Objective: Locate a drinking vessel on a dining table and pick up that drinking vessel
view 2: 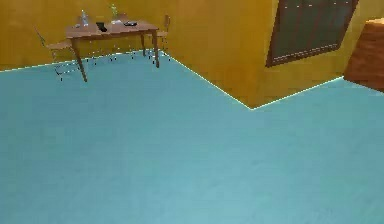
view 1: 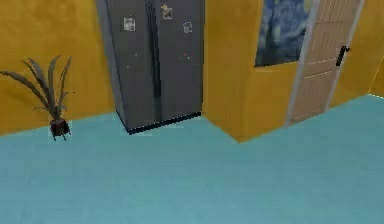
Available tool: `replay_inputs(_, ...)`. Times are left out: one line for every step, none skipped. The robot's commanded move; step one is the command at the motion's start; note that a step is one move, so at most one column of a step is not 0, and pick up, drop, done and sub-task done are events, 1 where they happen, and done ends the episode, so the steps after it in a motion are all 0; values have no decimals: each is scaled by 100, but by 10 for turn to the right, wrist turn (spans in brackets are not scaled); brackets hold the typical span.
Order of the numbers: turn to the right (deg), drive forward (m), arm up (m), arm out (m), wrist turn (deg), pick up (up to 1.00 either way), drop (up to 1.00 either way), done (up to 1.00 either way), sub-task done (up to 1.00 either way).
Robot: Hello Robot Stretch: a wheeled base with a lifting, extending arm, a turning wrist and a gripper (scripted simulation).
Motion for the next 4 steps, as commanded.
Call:
replay_inputs(-450,0,0,0,0,0,0,0,0)
replay_inputs(-450,0,0,0,0,0,0,0,0)
replay_inputs(-360,0,0,0,0,0,0,0,0)
replay_inputs(0,100,0,0,0,0,0,0,0)
